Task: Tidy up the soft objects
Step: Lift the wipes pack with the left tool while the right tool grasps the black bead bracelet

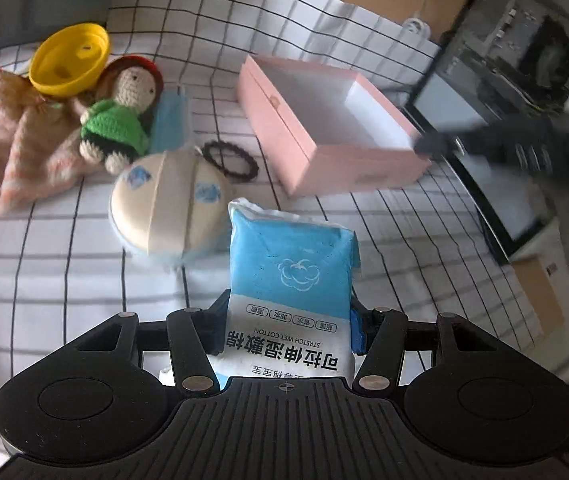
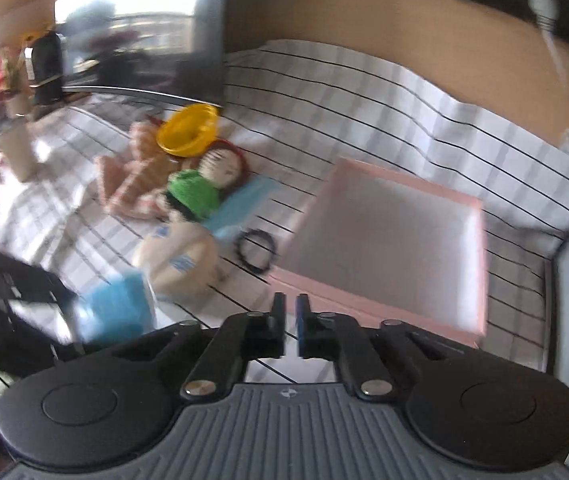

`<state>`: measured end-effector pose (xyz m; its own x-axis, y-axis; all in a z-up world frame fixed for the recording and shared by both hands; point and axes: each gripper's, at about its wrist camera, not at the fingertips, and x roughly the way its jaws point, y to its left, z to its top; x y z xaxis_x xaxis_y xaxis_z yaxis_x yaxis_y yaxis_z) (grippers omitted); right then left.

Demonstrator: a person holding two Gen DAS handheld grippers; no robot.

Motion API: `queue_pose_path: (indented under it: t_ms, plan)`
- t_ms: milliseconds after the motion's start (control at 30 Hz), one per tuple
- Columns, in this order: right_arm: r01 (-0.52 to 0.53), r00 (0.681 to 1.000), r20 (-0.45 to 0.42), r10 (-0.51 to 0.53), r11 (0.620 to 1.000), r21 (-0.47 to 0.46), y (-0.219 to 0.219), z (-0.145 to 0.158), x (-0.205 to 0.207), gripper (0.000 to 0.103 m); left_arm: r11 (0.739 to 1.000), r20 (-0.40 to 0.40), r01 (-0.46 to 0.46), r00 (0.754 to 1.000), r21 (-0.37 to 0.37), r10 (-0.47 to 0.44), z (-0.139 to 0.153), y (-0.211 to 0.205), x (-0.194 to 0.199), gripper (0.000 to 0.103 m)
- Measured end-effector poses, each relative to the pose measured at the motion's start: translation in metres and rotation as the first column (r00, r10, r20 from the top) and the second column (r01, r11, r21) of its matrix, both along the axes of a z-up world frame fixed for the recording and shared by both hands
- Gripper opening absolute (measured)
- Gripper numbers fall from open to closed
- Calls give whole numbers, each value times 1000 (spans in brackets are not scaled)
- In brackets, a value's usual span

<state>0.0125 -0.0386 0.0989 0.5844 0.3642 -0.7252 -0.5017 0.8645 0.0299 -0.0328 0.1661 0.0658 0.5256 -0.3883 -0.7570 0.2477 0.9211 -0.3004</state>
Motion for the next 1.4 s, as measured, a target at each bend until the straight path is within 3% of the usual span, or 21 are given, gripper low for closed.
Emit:
queue_pose_path:
  t_ms: [100, 233, 333, 433, 500, 733, 900, 1067, 1200, 1300, 1333, 1367, 1400]
  plan:
    - [-28, 998, 48, 31, 998, -52, 17, -24, -10, 15, 998, -4, -67, 998, -9, 67, 1, 7, 11, 59]
    - [-85, 996, -7, 85, 995, -44, 47, -62, -2, 16, 988, -43, -146, 989, -53, 144, -12, 22, 26, 59]
    - [-73, 997, -16, 72, 997, -29, 68, -77, 15, 17, 979, -40, -200, 979, -37, 199, -22, 30, 39, 59]
    - [-68, 995, 61, 73, 994, -83, 98, -85, 29, 17, 943, -2, -331, 944, 22, 331, -20, 54, 37, 58]
    - [-93, 990, 94, 107, 985, -142, 117, -89, 39, 17, 918, -9, -398, 917, 10, 398, -18, 78, 30, 58]
    - [-225, 968, 50, 246, 937, -267, 154, -100, 72, 17, 880, -35, -474, 880, -36, 473, -12, 121, -18, 58]
    - [-203, 979, -25, 203, 953, -224, 157, -99, 84, 17, 885, -84, -460, 887, -72, 454, -24, 120, -37, 58]
    - [-146, 983, -125, 132, 983, -111, 139, -98, 80, 17, 899, -111, -432, 899, -70, 423, -32, 112, -39, 58]
    - [-162, 955, -253, 154, 987, -12, 105, -95, 44, 16, 913, -103, -400, 914, -78, 392, -28, 107, -38, 58]
    - [-203, 955, -228, 189, 979, -37, 81, -91, -2, 17, 921, -95, -381, 923, -85, 374, -24, 102, -39, 58]
    - [-198, 962, -197, 187, 979, -40, 71, -89, -14, 19, 923, -91, -375, 926, -90, 367, -23, 100, -41, 58]
    - [-190, 968, -172, 182, 981, -28, 62, -85, -26, 35, 925, -88, -369, 928, -95, 361, -22, 99, -42, 58]
    - [-176, 974, -150, 172, 984, -16, 54, -83, -35, 71, 926, -85, -363, 931, -99, 356, -20, 97, -44, 58]
